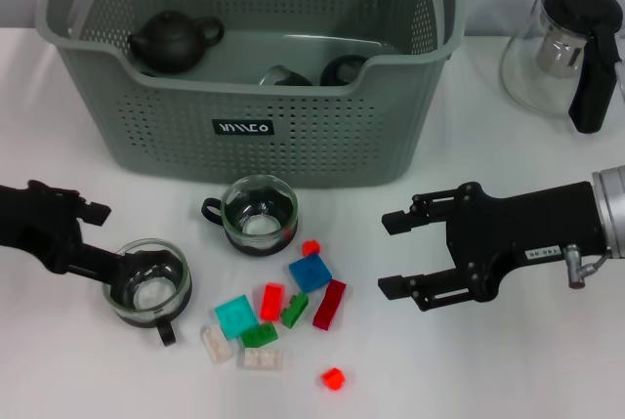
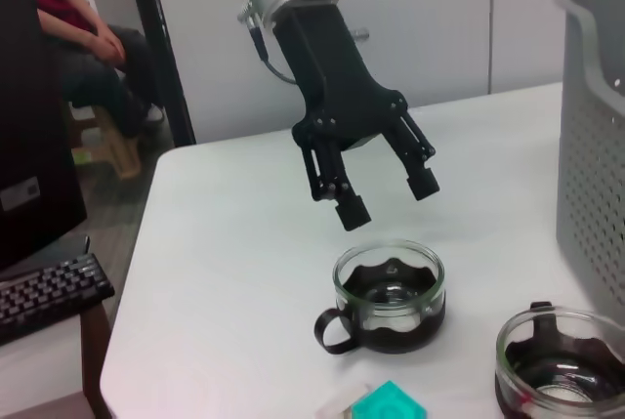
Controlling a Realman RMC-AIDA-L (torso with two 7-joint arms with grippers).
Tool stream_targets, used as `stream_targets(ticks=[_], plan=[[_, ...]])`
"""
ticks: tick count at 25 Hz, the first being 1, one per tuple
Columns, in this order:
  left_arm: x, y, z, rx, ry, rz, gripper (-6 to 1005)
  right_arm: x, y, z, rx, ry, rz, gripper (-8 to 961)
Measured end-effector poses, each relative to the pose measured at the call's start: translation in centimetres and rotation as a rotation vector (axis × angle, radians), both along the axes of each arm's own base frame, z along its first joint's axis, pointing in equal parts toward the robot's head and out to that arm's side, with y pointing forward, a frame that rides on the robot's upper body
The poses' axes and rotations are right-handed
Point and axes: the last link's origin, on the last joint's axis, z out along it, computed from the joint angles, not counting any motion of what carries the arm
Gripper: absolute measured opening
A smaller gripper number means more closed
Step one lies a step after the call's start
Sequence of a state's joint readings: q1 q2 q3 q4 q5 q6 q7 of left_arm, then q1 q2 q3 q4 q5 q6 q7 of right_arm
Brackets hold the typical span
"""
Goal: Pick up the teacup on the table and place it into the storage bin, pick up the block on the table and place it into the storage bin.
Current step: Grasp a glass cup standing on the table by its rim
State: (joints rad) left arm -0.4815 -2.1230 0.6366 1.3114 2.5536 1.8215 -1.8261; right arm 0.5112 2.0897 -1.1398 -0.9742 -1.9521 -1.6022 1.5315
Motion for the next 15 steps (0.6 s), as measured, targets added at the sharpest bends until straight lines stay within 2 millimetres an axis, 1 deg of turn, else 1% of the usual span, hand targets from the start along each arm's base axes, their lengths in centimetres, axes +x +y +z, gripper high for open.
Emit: stream_targets(ticks=[6,15], plan=[[1.0,1.1,-0.9,-0.042,0.091,0.061,842,0.0,0.2,0.0,0.009,-0.004,-0.002,778],[2.5,2.6,-1.4,-0.063,0.208,0.130,841,-0.1,0.5,-0.1,0.018,-0.007,-0.012,779]])
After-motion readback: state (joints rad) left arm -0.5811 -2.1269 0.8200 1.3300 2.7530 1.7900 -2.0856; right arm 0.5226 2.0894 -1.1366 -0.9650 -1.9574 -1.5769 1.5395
